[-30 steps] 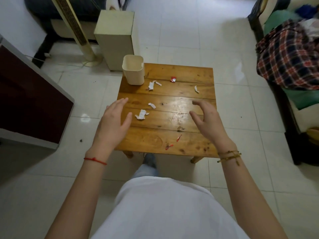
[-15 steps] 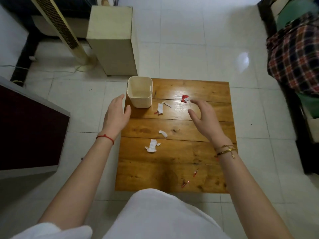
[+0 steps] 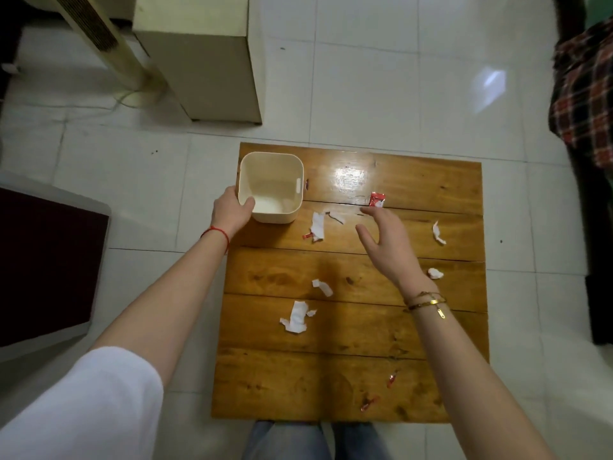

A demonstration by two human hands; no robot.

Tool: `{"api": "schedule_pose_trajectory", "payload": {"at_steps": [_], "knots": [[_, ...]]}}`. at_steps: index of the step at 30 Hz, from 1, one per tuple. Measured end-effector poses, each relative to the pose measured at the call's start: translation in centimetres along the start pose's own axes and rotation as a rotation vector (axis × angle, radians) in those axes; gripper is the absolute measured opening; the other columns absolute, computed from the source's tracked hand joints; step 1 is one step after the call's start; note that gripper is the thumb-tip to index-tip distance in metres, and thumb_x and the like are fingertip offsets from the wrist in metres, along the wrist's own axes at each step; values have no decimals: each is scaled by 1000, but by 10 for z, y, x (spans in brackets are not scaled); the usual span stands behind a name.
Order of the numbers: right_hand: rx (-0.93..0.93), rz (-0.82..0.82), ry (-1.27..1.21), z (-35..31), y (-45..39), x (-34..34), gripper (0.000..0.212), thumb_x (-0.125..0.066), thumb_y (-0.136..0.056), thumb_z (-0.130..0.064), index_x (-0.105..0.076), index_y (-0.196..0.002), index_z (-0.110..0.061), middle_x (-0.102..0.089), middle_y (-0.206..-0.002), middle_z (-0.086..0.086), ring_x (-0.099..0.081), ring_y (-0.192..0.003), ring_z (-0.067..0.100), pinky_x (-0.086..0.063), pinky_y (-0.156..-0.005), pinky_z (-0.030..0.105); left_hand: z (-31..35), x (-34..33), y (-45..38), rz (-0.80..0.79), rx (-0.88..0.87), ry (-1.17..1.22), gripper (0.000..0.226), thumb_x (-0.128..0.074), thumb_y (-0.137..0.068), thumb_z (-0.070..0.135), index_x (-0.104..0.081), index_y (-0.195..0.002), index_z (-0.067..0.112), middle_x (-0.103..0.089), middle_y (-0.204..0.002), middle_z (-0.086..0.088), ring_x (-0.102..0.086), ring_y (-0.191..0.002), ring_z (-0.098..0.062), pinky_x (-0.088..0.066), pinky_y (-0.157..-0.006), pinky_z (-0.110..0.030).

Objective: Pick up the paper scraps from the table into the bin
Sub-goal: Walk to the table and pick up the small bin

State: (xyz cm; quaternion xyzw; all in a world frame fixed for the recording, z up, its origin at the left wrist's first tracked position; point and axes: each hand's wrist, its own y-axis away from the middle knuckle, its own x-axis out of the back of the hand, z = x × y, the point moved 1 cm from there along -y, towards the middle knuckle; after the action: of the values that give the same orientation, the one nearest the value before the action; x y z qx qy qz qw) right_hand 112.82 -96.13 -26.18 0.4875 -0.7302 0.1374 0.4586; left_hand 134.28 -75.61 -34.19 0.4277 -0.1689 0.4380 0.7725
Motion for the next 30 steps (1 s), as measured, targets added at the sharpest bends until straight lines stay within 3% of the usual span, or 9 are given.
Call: {"api": "schedule_pose_trajectory", "payload": {"at_steps": [6, 12, 15, 20, 23, 27, 30], "knots": [[-30, -48, 11, 16, -15, -19, 36, -52, -95, -29, -53, -128, -14, -56, -129, 3, -46, -124, 18, -36, -105, 33, 0, -14, -17, 55, 45, 11, 33, -49, -90, 18, -55, -120, 6, -61, -120, -17, -57, -110, -34, -48, -85, -35], [-34, -50, -10, 23, -3, -18, 35, -52, -95, -27, -54, -127, -13, -57, -129, 3, -47, -124, 18, -37, -107, 37, 3, -18, 0, 112, 60, 35, 29, -42, -90, 9, -62, -109, 2, -65, -110, -19, -60, -102, -35, -52, -82, -38], [-44, -45, -31, 29, 20, -12, 36, -52, -96, -27, -53, -129, -13, -56, -129, 3, -47, -124, 17, -37, -106, 33, 2, -17, 27, 114, 47, 36, 27, -43, -90, 10, -64, -107, 3, -65, -107, -19, -61, -99, -34, -50, -76, -34], [-46, -45, -46, 50, 79, -2, 36, -52, -96, -25, -52, -129, -12, -56, -128, 4, -47, -124, 18, -33, -106, 29, -4, -25, 104, 107, 14, 10, 28, -46, -90, 13, -63, -110, 6, -66, -107, -15, -57, -86, -24, -45, -60, -22], [-43, -45, -42, 70, 122, 5, 36, -52, -96, -25, -53, -128, -10, -56, -128, 6, -47, -124, 20, -37, -106, 34, -12, -40, 167, 96, -4, 33, 24, -48, -90, 17, -65, -104, 7, -66, -97, -11, -57, -82, -22, -39, -54, -17], [-56, -45, -30, 102, 181, 12, 37, -52, -95, -24, -52, -129, -10, -56, -128, 8, -47, -123, 23, -38, -105, 38, -28, -68, 254, 69, 30, 67, 24, -51, -90, 21, -67, -104, 9, -67, -99, -10, -60, -86, -23, -46, -63, -24], [-58, -59, -36, 129, 222, 14, 39, -53, -95, -23, -50, -132, -9, -55, -131, 9, -46, -125, 23, -36, -107, 36, -38, -92, 314, 54, 26, 76, 25, -49, -89, 20, -68, -102, 9, -68, -95, -8, -60, -84, -21, -44, -60, -22]]}}
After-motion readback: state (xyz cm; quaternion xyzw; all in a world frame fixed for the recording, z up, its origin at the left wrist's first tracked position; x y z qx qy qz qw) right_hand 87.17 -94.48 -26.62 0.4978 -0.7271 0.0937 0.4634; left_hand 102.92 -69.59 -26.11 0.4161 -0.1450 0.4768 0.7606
